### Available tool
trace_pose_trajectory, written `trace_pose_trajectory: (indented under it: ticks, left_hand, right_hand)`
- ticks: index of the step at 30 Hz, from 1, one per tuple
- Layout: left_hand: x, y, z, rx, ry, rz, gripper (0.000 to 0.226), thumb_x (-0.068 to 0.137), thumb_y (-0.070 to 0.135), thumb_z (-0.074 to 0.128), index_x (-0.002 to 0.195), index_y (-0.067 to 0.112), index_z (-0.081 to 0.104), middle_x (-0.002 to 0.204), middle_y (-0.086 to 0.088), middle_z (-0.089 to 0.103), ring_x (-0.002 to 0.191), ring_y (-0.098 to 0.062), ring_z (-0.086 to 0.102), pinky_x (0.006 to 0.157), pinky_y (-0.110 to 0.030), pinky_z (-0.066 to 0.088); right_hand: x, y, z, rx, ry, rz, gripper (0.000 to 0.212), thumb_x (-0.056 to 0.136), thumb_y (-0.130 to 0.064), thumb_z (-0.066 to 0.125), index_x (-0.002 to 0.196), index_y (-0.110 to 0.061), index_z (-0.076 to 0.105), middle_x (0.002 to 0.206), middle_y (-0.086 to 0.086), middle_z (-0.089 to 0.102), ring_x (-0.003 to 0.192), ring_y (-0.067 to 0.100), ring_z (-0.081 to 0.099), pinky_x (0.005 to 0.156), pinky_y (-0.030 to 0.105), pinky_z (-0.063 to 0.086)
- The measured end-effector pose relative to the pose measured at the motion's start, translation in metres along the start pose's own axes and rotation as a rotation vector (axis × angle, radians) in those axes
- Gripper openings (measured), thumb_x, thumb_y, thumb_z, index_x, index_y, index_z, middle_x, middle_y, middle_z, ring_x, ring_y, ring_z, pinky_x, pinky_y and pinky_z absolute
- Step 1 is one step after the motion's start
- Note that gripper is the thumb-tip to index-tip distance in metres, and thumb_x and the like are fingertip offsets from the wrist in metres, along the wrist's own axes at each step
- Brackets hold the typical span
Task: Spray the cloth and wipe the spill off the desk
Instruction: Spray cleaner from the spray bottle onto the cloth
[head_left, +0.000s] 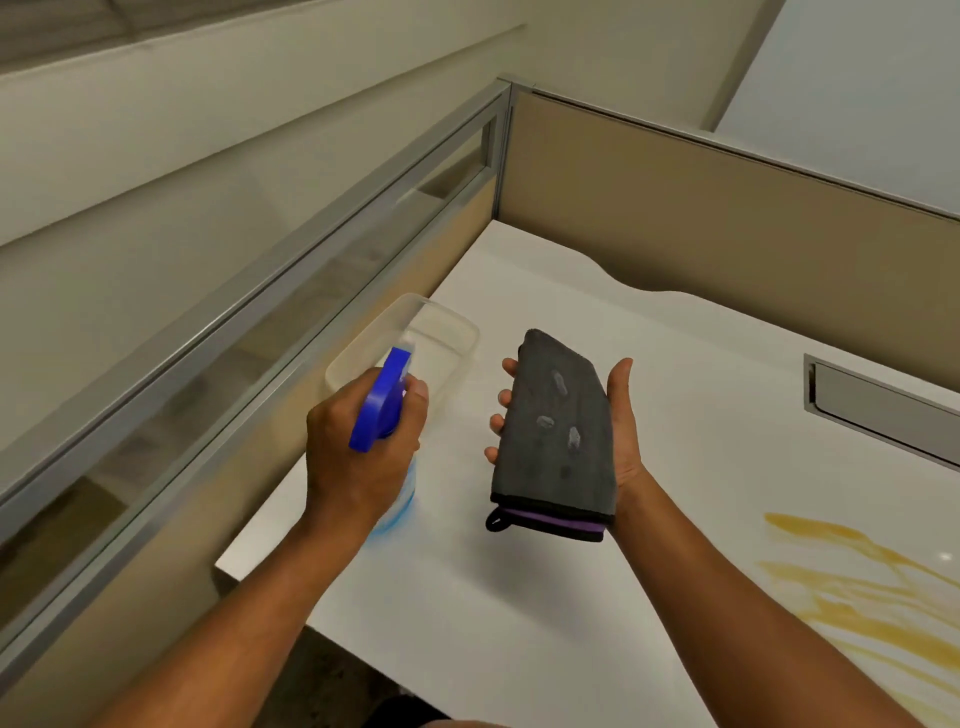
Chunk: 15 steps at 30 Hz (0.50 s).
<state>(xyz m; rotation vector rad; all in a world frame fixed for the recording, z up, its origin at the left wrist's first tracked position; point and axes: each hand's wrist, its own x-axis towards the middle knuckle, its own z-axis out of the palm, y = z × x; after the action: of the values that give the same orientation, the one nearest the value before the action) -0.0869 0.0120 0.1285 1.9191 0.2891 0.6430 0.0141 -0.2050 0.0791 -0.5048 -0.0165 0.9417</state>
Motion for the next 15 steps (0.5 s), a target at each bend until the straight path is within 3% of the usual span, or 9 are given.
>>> trace_pose_trajectory:
  ticks: [3, 10, 15]
  left_hand:
    - [0.017, -0.022, -0.018, -0.023, 0.061, -0.058, 0.039, 0.094, 0.048, 0.064, 0.092, 0.01, 0.072, 0.063, -0.003, 0.069, 0.063, -0.01, 0.07, 0.063, -0.006, 0.051]
    - [0.04, -0.056, -0.032, 0.005, 0.111, -0.089, 0.033, 0.102, 0.034, 0.067, 0.101, 0.002, 0.072, 0.068, -0.015, 0.071, 0.064, -0.021, 0.07, 0.067, -0.007, 0.052]
    - [0.048, -0.067, -0.031, -0.052, 0.126, -0.113, 0.047, 0.099, 0.049, 0.066, 0.118, 0.006, 0.069, 0.086, -0.02, 0.074, 0.073, -0.023, 0.073, 0.067, -0.006, 0.053]
  right_hand:
    - [-0.001, 0.009, -0.007, 0.034, 0.01, -0.006, 0.124, 0.076, -0.101, 0.042, 0.166, -0.017, 0.026, 0.132, 0.019, 0.065, 0.12, 0.041, 0.062, 0.112, 0.065, 0.039]
    - [-0.002, 0.031, -0.012, 0.051, 0.083, -0.019, 0.124, 0.075, -0.103, 0.027, 0.163, -0.015, 0.033, 0.131, 0.018, 0.068, 0.116, 0.041, 0.066, 0.107, 0.065, 0.046]
    - [-0.009, 0.037, -0.014, 0.096, 0.236, -0.041, 0.124, 0.075, -0.103, 0.025, 0.148, -0.009, 0.059, 0.133, 0.019, 0.07, 0.113, 0.044, 0.068, 0.105, 0.069, 0.047]
